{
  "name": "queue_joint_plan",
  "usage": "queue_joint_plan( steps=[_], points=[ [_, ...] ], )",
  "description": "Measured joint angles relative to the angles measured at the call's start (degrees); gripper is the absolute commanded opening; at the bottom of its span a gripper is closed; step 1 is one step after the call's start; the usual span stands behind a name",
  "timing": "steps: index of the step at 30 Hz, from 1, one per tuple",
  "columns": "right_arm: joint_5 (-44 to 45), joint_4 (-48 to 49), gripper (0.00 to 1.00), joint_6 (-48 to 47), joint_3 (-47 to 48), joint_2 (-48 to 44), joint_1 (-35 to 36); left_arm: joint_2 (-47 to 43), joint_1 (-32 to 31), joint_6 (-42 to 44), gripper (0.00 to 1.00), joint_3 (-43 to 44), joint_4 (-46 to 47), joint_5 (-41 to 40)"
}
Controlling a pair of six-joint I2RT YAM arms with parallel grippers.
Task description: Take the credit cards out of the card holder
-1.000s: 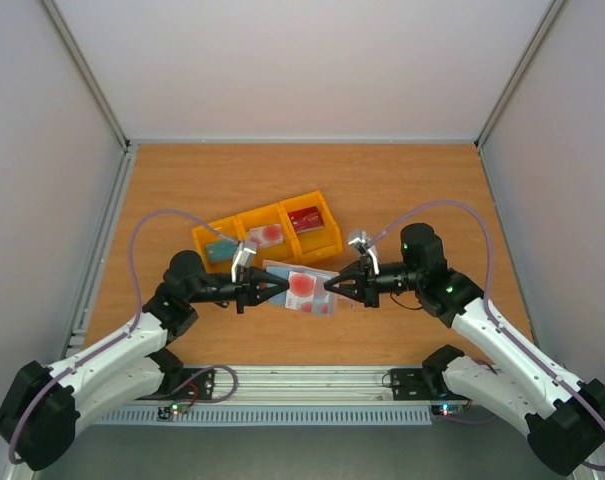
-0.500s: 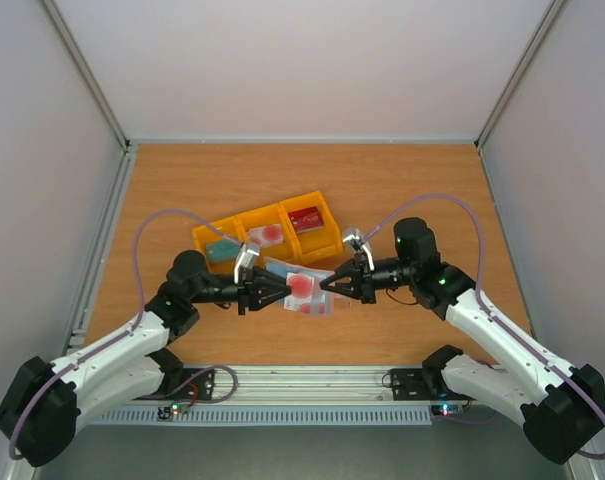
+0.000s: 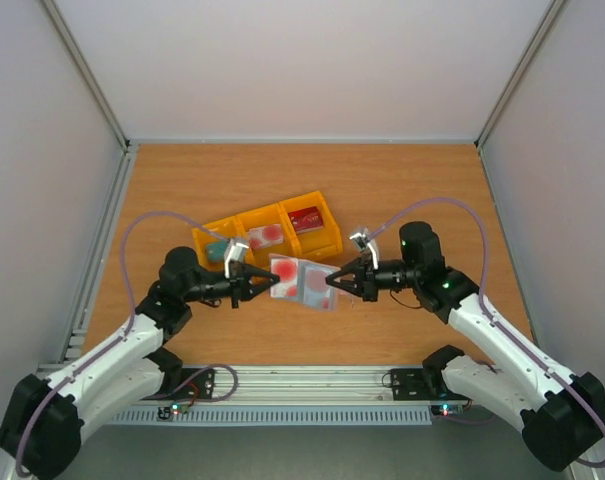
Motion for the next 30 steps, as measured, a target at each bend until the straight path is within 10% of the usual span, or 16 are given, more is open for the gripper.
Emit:
queue_joint_plan(
  steps=[12,18,30],
  points=[
    [9.8,6.0,0.02,19.0,-21.6,9.6,-1.7,-3.1,11.4,-0.1,0.0,0.2,-9.2,-2.8],
    [10.8,9.7,0.4,22.4,-21.1,19.4,-3.5,-3.0,11.4,-1.2,0.0,0.3,-10.7,-2.3],
    [26.5,-16.8,0.64,13.0,1.5,-5.8,-2.8,-5.5,9.4,6.1,0.0,2.0,-13.1,5.2]
  ],
)
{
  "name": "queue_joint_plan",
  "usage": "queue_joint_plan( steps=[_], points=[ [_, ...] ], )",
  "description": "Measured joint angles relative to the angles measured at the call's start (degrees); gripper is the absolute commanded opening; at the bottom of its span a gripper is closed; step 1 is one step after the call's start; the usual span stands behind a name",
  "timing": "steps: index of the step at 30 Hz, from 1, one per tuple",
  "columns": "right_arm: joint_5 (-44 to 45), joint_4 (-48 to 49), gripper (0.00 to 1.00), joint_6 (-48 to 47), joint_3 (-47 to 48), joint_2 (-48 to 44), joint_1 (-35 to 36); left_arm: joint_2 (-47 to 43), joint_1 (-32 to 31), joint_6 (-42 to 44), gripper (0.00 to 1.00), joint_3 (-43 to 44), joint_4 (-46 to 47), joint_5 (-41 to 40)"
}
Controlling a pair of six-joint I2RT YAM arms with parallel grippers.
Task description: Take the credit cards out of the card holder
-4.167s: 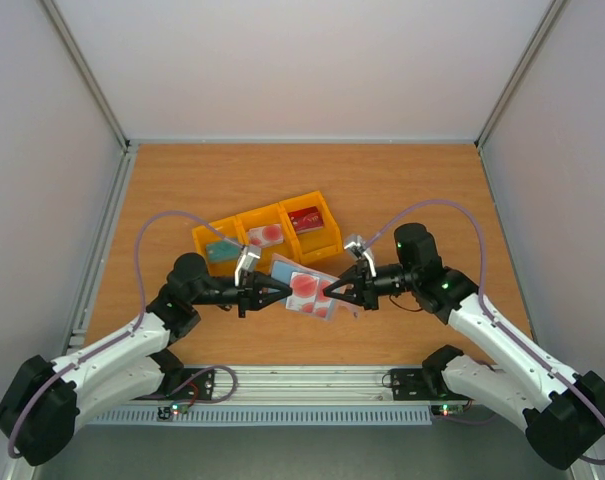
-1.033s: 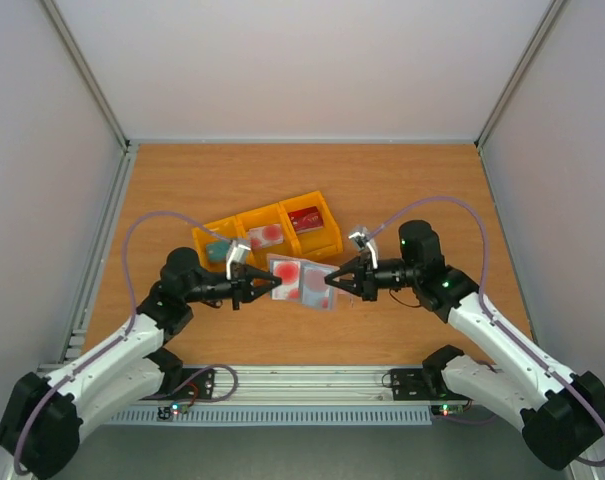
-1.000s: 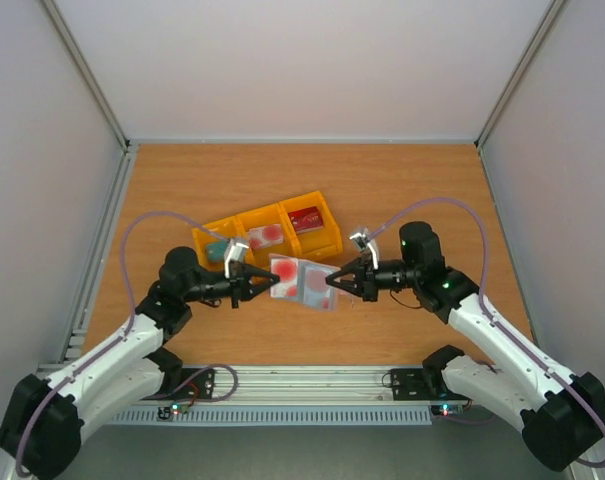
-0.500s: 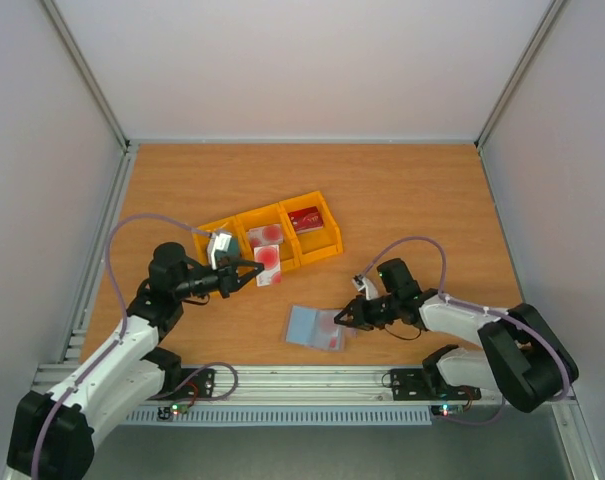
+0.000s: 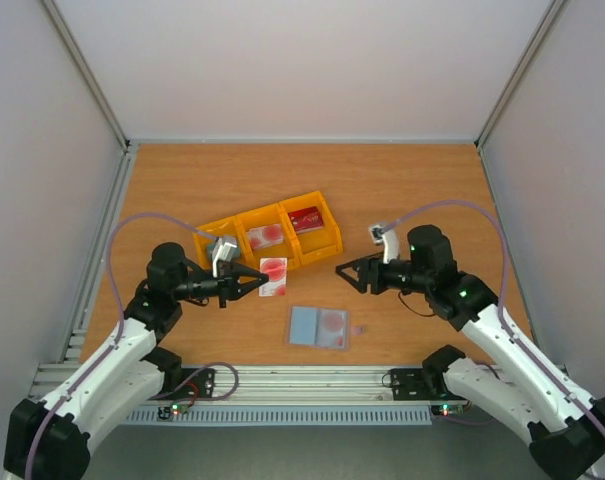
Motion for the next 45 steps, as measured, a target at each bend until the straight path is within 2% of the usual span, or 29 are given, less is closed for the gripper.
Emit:
queue_joint_plan(
  steps=[2,5,7,9,12,18,20,23,25,26,27,28,29,30,31,32,36,40,42,45],
  points=[
    [-2.4,4.5,0.66,-1.5,2.1,-0.1,5.7,0.0,-0.3,-0.1,0.0,0.0,1.6,1.5],
    [-4.0,10.4,0.77,-2.6,2.9,5.0,13.7,-0.3,-0.9,-0.3,0.0,0.0,4.1,3.3],
    [-4.3,14.0,0.75,-3.7,4.0,10.4,18.6,-0.8,-1.2,-0.6,0.0,0.0,5.5,4.5],
    [-4.7,17.1,0.65,-4.5,4.6,14.8,22.0,-1.4,-1.4,-0.9,0.0,0.0,6.6,5.6],
    [-6.2,21.4,0.47,-4.7,4.6,17.5,23.2,-2.2,-1.5,-1.7,0.0,0.0,7.1,6.3],
    [-8.8,29.2,0.35,-3.5,4.7,19.4,23.6,-2.6,-1.6,-2.6,0.0,0.0,7.3,6.9],
    [-9.0,30.4,0.25,-3.3,4.7,19.7,23.7,-2.6,-1.6,-2.8,0.0,0.0,7.3,7.0],
    [-9.0,31.0,0.03,-3.6,4.9,19.7,23.7,-2.6,-1.6,-2.8,0.0,0.0,6.8,7.0],
    [-9.2,31.0,0.01,-4.0,4.9,19.4,23.8,-2.6,-1.6,-2.7,0.0,0.0,6.2,6.8],
    [-9.3,30.9,0.01,-4.1,5.0,19.2,23.9,-2.7,-1.6,-2.7,0.05,0.0,5.8,6.5],
    [-9.2,30.8,0.01,-4.0,5.0,19.1,24.0,-2.7,-1.6,-2.7,0.29,0.0,5.7,6.4],
    [-9.0,30.8,0.01,-3.6,5.0,19.0,24.0,-3.0,-1.6,-2.8,0.6,0.0,5.2,5.8],
    [-8.8,30.9,0.01,-2.8,5.0,19.1,24.1,-3.2,-1.6,-2.4,0.86,0.1,4.5,5.0],
    [-7.7,31.0,0.01,-1.5,5.0,19.1,24.1,-3.9,-1.6,-2.4,0.98,0.9,1.0,1.8],
    [-6.2,31.1,0.01,0.2,5.0,19.2,24.0,-4.2,-1.6,-2.2,0.99,1.0,0.3,1.0],
    [-4.4,31.1,0.01,2.6,5.2,19.6,23.6,-5.1,-1.7,-1.6,0.99,2.1,-3.9,-3.7],
    [5.0,29.7,0.01,14.9,8.1,24.2,21.9,-11.5,-1.0,4.0,0.99,6.8,-16.8,-27.6],
    [16.2,26.4,0.01,28.0,15.5,33.2,22.6,-19.5,-0.2,11.5,0.99,7.6,-22.5,-48.7],
    [22.3,24.9,0.01,32.5,20.9,37.9,24.7,-23.8,0.3,13.3,0.99,7.6,-24.7,-54.8],
    [30.1,23.9,0.01,39.7,26.6,42.9,27.3,-29.2,0.6,13.4,0.99,7.5,-27.0,-59.4]
  ],
)
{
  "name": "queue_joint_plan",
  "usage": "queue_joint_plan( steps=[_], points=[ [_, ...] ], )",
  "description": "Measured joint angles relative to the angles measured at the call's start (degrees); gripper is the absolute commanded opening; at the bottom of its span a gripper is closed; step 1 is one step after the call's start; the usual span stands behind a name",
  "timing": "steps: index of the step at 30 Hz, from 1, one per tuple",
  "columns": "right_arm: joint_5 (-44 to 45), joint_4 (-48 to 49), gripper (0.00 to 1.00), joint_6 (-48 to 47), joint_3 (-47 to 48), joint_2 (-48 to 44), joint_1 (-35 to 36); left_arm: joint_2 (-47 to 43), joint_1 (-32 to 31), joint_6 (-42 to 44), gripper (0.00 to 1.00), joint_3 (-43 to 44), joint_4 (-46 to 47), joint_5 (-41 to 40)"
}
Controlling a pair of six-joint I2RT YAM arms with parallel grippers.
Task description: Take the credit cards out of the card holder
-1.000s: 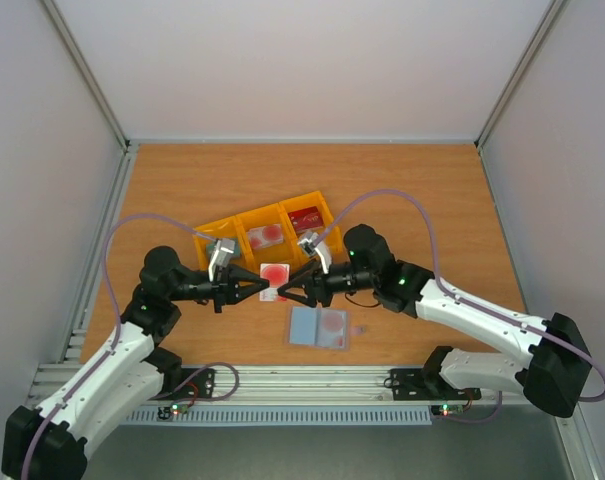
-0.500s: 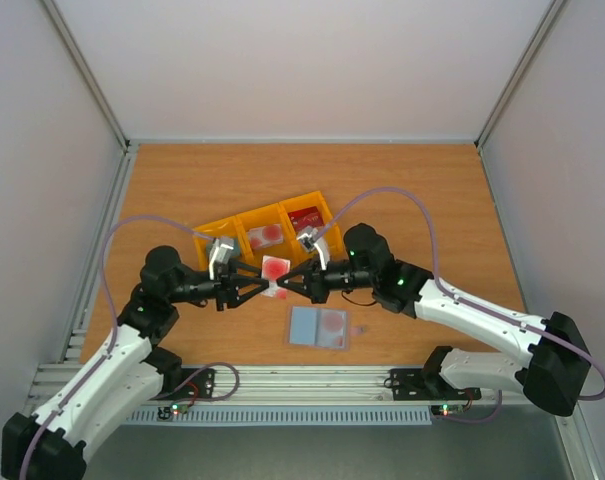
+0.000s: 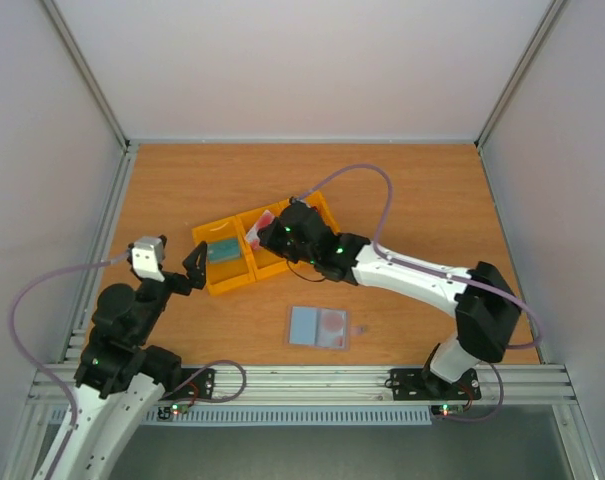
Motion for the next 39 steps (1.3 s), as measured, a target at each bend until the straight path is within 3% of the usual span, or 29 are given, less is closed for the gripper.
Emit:
queue_joint_plan(
  steps=[8,12,19,34,36,39],
  points=[
    [18.4,-8.4,0.01,17.7,8.3,11.0,2.9,-9.0,0.1,-3.0,0.99,-2.4,-3.6,-2.5],
    [22.9,-10.1,0.01,22.8,11.8,16.5,3.6,-11.4,0.1,-3.7,0.99,-2.9,-4.4,-2.1],
    [24.3,-11.9,0.01,27.3,16.9,23.8,2.8,-12.9,0.1,-4.3,0.99,-3.2,-5.0,-1.5],
    [17.6,-8.1,0.03,29.7,20.5,31.0,0.0,-12.9,0.1,-4.4,0.99,-4.7,-5.0,-0.2],
    [17.5,-7.7,0.11,29.9,20.5,31.0,-0.1,-12.9,0.1,-4.4,0.99,-4.8,-5.0,-0.1],
    [17.1,-7.3,0.39,30.7,20.5,31.2,-0.1,-12.9,0.1,-4.4,0.99,-4.8,-5.0,0.0]
  ],
)
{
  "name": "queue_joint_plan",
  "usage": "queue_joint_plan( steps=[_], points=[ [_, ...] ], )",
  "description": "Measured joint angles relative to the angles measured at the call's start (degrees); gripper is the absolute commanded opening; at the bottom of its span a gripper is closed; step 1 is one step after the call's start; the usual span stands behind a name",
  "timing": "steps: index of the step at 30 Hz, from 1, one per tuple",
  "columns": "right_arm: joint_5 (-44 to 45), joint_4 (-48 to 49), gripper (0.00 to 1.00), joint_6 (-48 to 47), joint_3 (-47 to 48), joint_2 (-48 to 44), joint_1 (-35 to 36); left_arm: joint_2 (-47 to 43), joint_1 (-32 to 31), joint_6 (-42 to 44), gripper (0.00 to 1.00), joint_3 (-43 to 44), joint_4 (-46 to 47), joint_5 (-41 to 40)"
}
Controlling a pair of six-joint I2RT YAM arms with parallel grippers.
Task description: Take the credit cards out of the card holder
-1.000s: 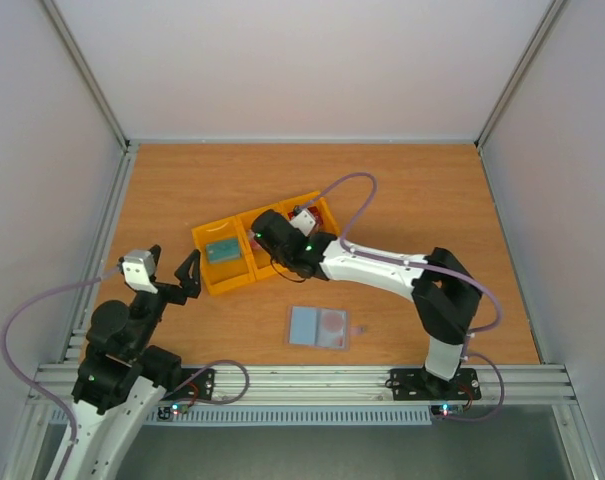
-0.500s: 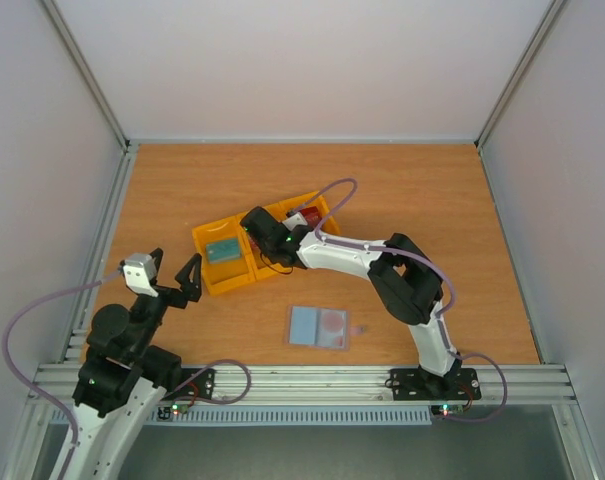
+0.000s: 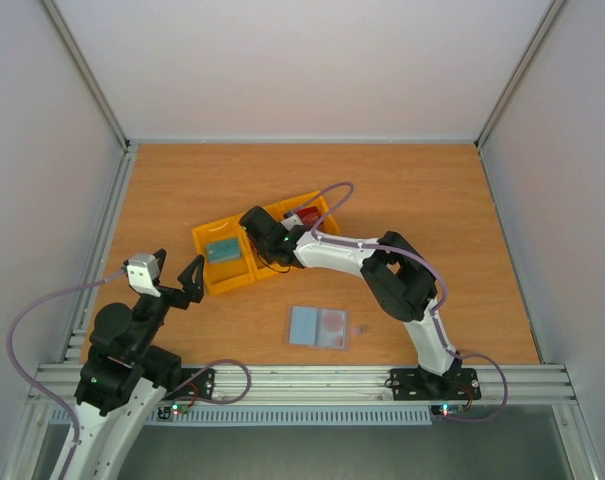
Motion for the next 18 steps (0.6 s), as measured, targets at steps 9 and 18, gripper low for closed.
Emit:
queue_joint_plan(
  steps=[9,18],
  points=[
    [-0.9,-4.4,0.76,-2.0,1.9,-0.3,0.1,0.0,0.0,-0.2,0.99,-0.1,0.1,1.0],
    [-0.6,-10.1,0.79,-9.5,2.9,-6.9,0.1,0.0,0.0,-0.2,0.99,-0.3,0.4,1.0]
  ],
)
